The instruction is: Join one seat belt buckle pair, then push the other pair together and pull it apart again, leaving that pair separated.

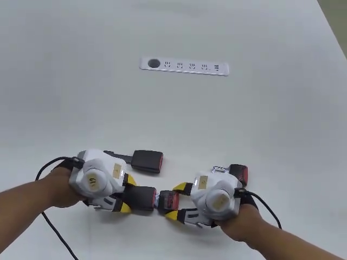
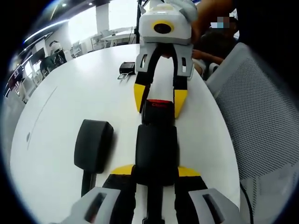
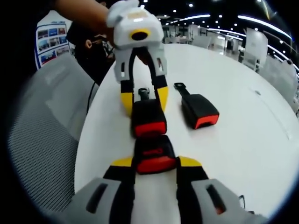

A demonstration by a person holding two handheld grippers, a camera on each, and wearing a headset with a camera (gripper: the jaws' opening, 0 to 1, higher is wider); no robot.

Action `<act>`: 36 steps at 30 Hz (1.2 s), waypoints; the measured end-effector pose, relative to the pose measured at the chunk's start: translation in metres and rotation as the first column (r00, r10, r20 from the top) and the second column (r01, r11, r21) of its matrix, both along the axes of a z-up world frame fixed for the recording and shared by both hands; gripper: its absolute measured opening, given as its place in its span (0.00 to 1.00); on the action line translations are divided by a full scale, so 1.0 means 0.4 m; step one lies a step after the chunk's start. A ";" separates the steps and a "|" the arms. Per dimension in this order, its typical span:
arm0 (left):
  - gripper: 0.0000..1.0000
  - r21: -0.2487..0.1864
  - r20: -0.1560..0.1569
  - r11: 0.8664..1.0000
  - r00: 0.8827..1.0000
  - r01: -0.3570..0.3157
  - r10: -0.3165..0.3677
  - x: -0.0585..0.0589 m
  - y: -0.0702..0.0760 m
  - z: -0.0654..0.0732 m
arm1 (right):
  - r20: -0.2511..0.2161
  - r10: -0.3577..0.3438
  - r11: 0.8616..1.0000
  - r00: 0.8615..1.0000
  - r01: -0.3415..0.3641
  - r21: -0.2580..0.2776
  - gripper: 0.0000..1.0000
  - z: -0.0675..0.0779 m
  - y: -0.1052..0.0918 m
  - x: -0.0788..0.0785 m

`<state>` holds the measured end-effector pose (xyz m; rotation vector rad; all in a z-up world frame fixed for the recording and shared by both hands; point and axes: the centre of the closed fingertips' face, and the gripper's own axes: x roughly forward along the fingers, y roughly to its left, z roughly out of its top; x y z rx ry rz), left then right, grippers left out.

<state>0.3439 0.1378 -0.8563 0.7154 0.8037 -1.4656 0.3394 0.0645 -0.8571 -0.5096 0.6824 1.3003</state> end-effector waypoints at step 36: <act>0.31 -0.088 -0.030 0.996 1.000 0.002 -0.005 -0.010 0.002 0.004 | 0.037 -0.009 0.998 0.999 0.007 0.057 0.32 0.005 0.001 -0.011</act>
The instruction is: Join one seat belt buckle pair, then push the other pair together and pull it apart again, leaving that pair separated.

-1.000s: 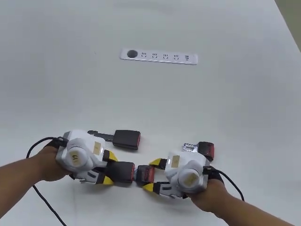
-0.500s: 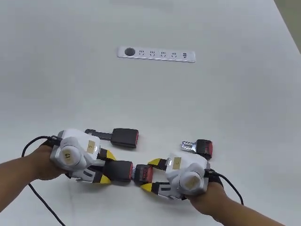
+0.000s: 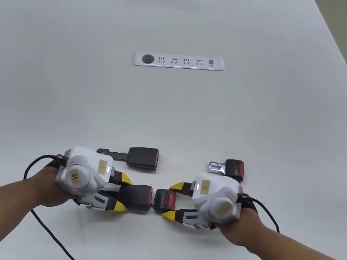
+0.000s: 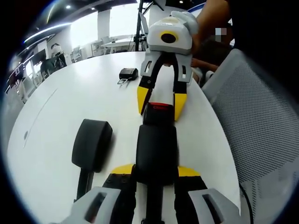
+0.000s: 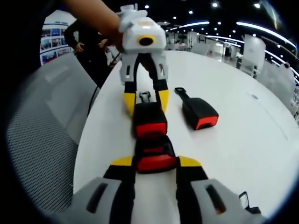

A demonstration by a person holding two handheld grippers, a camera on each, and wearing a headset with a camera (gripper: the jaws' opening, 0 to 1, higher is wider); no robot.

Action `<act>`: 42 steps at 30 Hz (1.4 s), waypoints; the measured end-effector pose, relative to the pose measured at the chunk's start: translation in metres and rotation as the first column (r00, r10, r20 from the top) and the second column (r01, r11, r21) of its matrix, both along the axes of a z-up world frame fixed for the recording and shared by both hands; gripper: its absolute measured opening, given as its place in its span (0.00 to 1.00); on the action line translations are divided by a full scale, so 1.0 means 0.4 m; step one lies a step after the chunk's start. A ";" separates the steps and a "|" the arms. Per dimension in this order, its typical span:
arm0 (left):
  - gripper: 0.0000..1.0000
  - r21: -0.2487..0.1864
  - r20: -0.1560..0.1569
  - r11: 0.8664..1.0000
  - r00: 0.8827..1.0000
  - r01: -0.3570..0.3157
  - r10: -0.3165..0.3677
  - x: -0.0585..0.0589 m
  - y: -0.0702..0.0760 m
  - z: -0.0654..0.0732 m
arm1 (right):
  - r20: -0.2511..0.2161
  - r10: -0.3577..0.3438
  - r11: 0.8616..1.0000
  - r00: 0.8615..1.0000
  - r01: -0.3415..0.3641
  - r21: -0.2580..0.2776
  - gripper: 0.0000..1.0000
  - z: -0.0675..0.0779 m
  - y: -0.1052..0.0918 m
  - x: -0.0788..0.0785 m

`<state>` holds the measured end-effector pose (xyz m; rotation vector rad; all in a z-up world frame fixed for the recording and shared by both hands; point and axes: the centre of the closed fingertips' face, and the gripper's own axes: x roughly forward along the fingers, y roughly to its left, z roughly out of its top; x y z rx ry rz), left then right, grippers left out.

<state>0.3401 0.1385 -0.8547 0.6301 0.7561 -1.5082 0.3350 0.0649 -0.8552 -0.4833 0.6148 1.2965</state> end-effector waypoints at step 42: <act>0.83 0.050 -0.019 0.989 0.990 -0.136 0.137 -0.019 -0.013 0.064 | 0.003 -0.124 0.991 0.992 0.124 0.041 0.66 0.066 -0.021 0.023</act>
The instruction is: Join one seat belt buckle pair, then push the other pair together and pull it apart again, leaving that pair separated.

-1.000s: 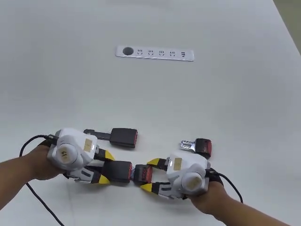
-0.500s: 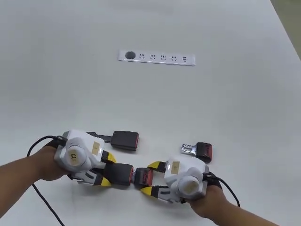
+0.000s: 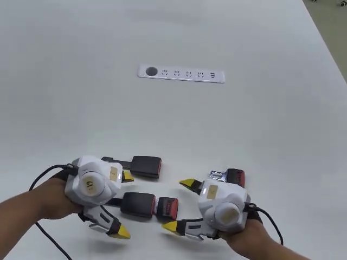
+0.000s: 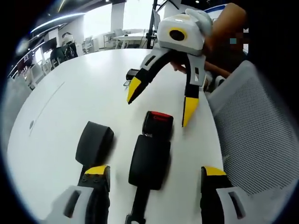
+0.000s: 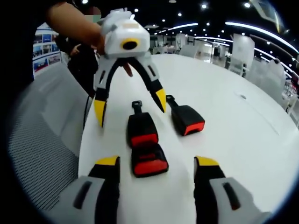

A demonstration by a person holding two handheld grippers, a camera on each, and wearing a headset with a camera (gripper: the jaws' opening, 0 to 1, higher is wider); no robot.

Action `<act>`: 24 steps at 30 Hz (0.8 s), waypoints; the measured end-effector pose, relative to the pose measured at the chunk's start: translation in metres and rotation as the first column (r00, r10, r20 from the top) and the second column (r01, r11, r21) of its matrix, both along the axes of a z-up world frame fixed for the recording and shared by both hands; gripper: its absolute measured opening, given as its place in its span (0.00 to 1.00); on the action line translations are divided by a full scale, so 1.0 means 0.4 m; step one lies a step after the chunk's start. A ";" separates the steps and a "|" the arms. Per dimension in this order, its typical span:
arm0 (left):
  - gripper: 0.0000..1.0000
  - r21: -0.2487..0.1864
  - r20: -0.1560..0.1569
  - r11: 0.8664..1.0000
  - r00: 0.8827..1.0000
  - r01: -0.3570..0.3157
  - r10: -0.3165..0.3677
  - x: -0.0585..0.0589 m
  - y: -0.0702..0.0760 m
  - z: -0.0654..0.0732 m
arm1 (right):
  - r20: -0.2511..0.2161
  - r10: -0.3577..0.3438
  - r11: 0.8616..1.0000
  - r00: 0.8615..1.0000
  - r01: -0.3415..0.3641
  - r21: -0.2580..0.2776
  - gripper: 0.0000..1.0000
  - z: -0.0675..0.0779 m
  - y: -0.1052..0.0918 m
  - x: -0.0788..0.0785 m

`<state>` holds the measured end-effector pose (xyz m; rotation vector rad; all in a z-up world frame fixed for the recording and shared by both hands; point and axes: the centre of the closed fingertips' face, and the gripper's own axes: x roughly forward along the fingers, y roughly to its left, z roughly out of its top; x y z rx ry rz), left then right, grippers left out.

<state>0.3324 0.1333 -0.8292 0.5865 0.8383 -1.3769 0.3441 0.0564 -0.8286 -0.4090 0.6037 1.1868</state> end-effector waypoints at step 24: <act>0.91 -0.047 0.134 0.993 0.984 -0.111 0.117 0.146 0.076 0.101 | 0.053 -0.096 0.995 0.994 0.098 -0.033 0.79 0.079 -0.237 0.118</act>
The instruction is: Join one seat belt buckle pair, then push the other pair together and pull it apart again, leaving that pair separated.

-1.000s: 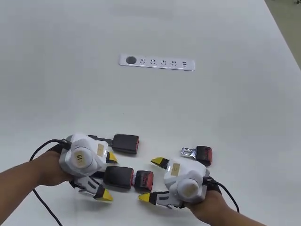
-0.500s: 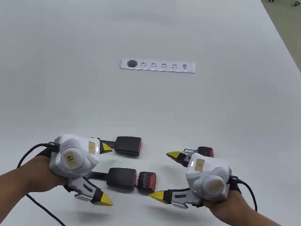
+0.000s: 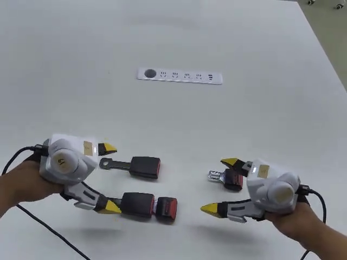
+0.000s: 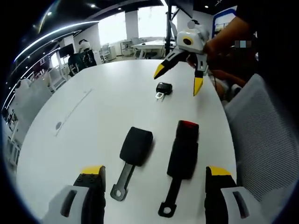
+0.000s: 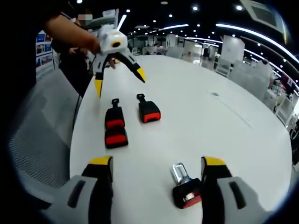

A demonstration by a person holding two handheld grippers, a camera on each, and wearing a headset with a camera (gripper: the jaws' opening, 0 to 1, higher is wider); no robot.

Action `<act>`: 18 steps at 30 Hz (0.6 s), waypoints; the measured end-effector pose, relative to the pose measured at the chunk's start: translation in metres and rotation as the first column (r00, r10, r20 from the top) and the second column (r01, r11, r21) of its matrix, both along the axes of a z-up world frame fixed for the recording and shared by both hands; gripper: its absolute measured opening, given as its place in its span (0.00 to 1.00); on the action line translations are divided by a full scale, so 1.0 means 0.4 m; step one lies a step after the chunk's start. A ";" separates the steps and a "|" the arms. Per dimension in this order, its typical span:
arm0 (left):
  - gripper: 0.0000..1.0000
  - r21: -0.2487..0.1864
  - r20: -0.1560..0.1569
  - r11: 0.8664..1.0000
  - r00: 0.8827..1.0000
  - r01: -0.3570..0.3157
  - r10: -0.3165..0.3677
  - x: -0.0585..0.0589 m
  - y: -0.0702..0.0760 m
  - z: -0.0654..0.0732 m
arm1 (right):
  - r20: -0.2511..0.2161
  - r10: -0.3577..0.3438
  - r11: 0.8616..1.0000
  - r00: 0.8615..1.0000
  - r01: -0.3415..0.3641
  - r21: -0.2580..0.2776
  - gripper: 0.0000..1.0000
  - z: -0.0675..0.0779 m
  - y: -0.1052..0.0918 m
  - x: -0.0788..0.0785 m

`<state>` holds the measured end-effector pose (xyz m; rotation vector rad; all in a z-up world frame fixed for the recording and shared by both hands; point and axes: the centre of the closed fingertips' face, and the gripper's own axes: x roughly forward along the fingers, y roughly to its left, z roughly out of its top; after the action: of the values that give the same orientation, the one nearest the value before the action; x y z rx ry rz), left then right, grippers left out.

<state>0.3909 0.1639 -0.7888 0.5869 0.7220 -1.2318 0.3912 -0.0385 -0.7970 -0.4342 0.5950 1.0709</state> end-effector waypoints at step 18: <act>0.94 0.002 0.041 1.000 0.999 0.007 -0.007 0.121 -0.024 0.027 | -0.070 -0.020 0.999 0.997 0.018 -0.029 0.82 -0.030 -0.116 0.073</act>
<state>0.4394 0.1543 -0.7780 0.6149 0.6878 -1.2220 0.4205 -0.0849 -0.8090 -0.4155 0.6762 1.0642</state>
